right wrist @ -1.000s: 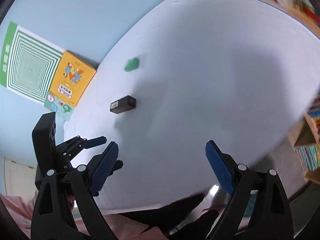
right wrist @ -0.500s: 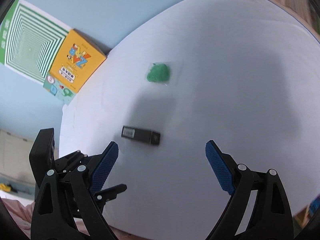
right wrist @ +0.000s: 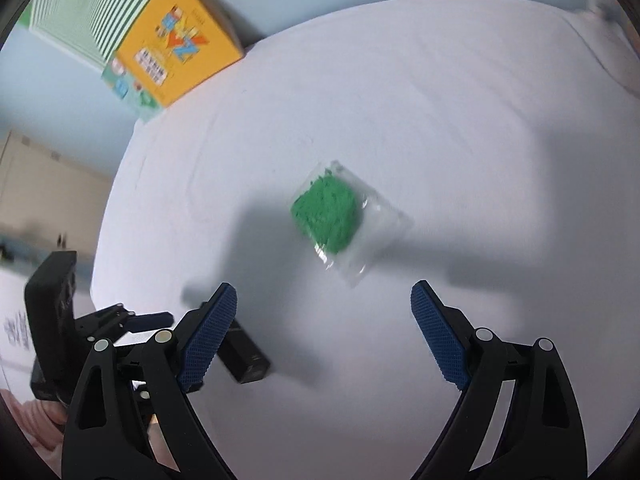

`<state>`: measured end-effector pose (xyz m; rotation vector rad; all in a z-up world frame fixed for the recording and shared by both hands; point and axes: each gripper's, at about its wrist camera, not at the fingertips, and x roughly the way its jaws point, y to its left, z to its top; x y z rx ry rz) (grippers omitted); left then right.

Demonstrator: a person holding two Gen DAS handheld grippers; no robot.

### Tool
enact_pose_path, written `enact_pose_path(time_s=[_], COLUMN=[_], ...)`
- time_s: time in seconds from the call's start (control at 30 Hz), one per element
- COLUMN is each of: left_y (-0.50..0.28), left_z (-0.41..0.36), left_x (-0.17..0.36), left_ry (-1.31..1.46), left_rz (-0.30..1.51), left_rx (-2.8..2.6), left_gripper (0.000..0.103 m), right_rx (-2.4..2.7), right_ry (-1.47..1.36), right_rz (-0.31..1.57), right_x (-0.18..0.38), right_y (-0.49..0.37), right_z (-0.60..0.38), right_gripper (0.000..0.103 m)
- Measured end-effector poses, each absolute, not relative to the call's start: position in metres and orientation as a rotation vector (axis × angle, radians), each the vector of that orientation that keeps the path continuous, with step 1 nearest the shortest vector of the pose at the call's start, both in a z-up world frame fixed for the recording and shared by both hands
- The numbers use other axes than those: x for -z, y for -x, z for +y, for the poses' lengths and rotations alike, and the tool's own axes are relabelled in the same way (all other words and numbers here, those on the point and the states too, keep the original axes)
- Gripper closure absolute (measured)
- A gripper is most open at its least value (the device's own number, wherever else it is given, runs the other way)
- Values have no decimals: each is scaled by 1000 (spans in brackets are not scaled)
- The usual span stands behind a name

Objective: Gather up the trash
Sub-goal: 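Grasp the black box with the left tool while the right tool grasps the green bag, then lift the black box and green bag off the table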

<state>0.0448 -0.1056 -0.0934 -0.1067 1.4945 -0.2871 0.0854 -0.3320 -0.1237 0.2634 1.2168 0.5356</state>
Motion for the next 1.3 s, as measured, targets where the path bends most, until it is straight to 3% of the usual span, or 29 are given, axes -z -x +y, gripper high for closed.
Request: enact_pose_path(time_s=[0.7, 0.9, 1.0, 1.03, 1.1, 1.17, 1.3], left_y=[-42, -57, -59, -67, -62, -60, -59], left_z=[-113, -129, -132, -148, -141, -137, -129], left_x=[117, 124, 122, 123, 121, 119, 119], left_ry=[410, 399, 367, 352, 324, 293, 311], left_rz=[1535, 1525, 1512, 1509, 1500, 1492, 1497], left_rx=[-61, -109, -123, -127, -131, -140, -92], left_gripper=[9, 18, 30, 37, 48, 78, 79], right_rx=[-757, -782, -764, -752, -748, -742, -733], right_ry=[337, 410, 436, 447, 442, 431, 397], right_rz=[1151, 1112, 1087, 1077, 1075, 1075, 1082], right_x=[142, 144, 143, 142, 141, 141, 137], right_y=[-128, -131, -131, -131, -133, -133, -134], right_z=[-274, -261, -262, -261, -262, -262, -261], right_gripper=[17, 23, 38, 48, 53, 58, 60])
